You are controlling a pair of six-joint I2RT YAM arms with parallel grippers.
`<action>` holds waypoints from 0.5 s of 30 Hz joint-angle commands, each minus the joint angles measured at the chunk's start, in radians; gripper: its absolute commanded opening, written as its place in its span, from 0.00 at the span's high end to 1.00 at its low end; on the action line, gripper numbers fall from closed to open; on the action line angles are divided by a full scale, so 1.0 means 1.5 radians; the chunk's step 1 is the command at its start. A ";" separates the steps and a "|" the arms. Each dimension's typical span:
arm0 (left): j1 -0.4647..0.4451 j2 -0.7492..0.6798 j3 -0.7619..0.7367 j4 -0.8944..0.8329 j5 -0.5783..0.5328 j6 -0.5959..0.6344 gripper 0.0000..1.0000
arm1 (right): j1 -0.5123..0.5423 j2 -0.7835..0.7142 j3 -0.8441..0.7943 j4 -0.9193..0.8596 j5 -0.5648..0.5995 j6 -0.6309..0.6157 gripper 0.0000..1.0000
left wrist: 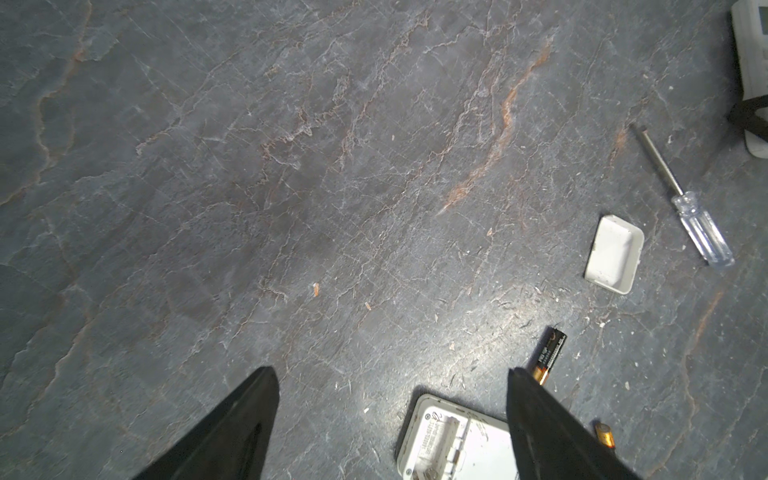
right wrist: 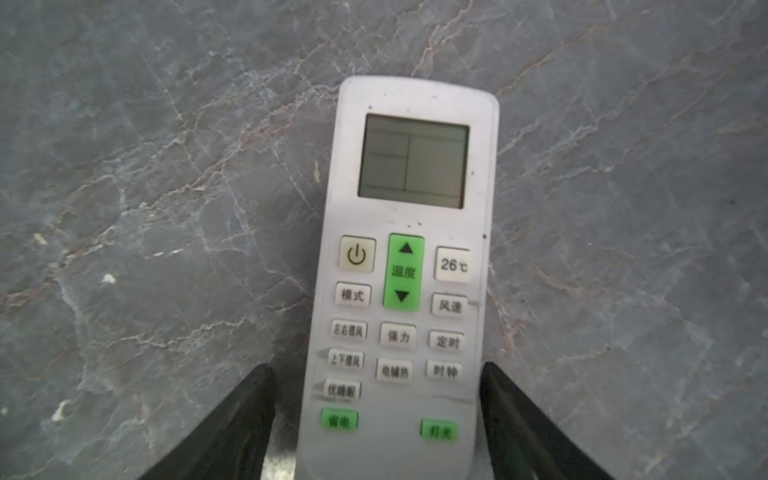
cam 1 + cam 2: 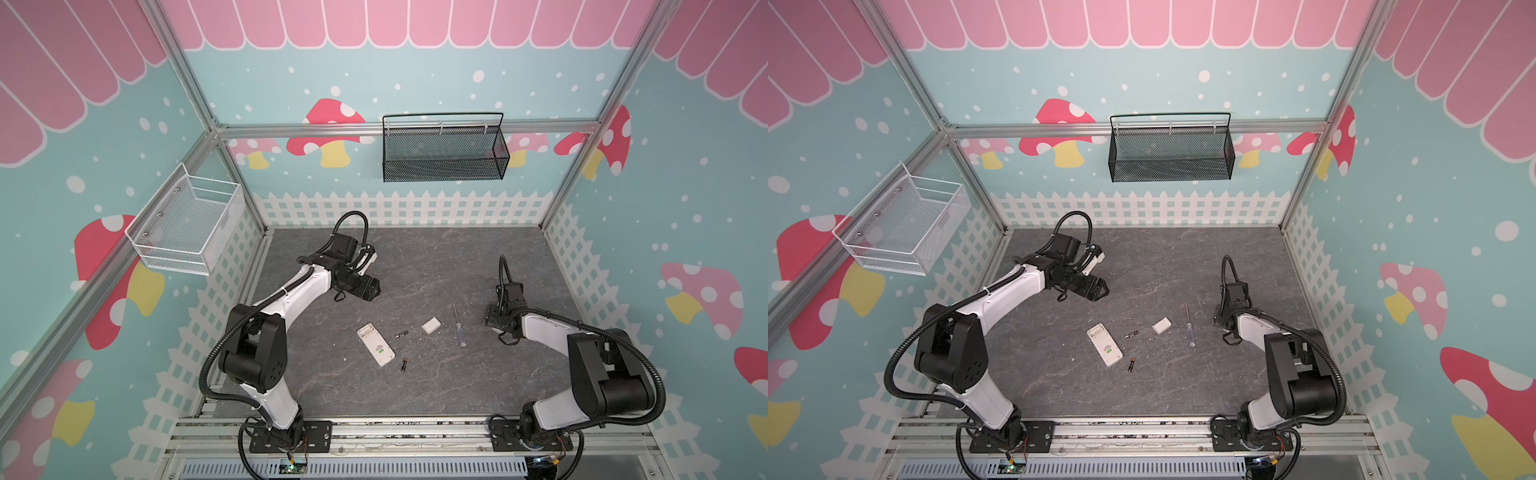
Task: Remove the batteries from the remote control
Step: 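Grasp the white air-conditioner remote with the right gripper and lift it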
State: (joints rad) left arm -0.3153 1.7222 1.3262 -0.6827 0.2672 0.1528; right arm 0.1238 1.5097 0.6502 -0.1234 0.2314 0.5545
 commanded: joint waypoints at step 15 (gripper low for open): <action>0.029 -0.024 0.085 -0.026 0.013 0.064 0.14 | -0.024 0.032 0.039 0.056 -0.091 -0.072 0.56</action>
State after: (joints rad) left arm -0.2859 1.7222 1.3891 -0.7086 0.2668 0.1947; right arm 0.0929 1.5368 0.6674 -0.0654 0.1558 0.4961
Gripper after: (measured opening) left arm 0.862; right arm 0.560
